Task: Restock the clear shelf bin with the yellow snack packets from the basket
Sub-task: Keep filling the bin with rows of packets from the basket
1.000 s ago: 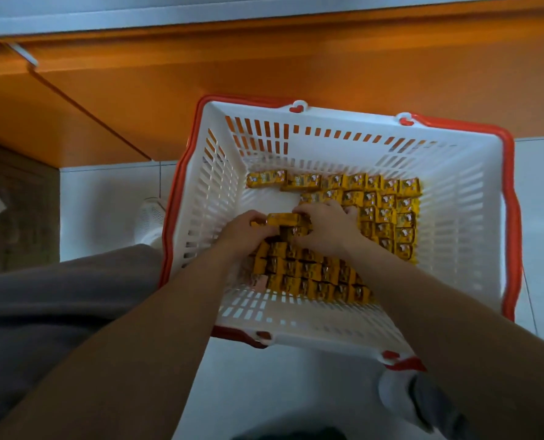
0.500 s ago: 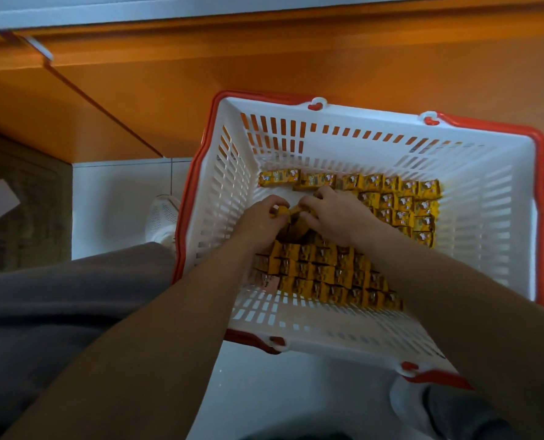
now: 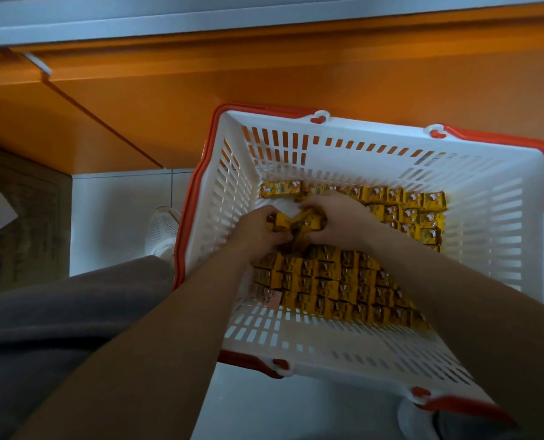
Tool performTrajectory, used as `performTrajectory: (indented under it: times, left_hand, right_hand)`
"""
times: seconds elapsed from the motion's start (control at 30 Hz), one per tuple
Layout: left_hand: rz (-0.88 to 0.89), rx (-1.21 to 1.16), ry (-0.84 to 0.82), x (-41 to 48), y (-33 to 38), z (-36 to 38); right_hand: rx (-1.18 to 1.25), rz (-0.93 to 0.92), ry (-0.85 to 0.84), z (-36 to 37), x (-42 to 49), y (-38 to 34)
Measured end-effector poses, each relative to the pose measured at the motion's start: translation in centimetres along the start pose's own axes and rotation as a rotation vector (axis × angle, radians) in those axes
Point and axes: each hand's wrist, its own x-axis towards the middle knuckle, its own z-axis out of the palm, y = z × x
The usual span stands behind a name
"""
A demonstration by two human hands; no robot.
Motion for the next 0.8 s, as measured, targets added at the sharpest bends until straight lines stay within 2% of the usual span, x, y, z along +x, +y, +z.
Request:
performTrajectory:
  times: [0.1,0.23,0.43,0.53,0.6,0.7,0.8]
  left_hand:
    - [0.046,0.044,0.033,-0.4,1.4,-0.7]
    - [0.101,0.108,0.049,-1.8,4.6,-2.4]
    - [0.144,0.208,0.042,-7.0,13.4,-7.3]
    - [0.248,0.243,0.086,-11.2,19.4,-10.6]
    - [0.328,0.172,0.085,-14.6,22.5,-12.2]
    - [0.348,-0.028,0.064,-18.9,25.7,-13.6]
    - [0.387,-0.142,0.071,-22.1,27.7,-14.1]
  right_hand:
    - [0.25,0.03,0.111,-1.3,-1.3,-0.6]
    - [0.484,0.114,0.152,-4.4,-3.6,-1.7]
    - [0.732,0.067,0.219,-12.0,-8.0,-5.4]
    - [0.886,0.016,0.236,-17.3,-11.2,-8.4]
    - [1.009,-0.026,0.257,-20.2,-13.9,-10.4]
    - [1.192,-0.077,0.297,-23.0,-17.6,-13.0]
    - [1.237,-0.094,0.36,-24.4,-20.4,-14.8]
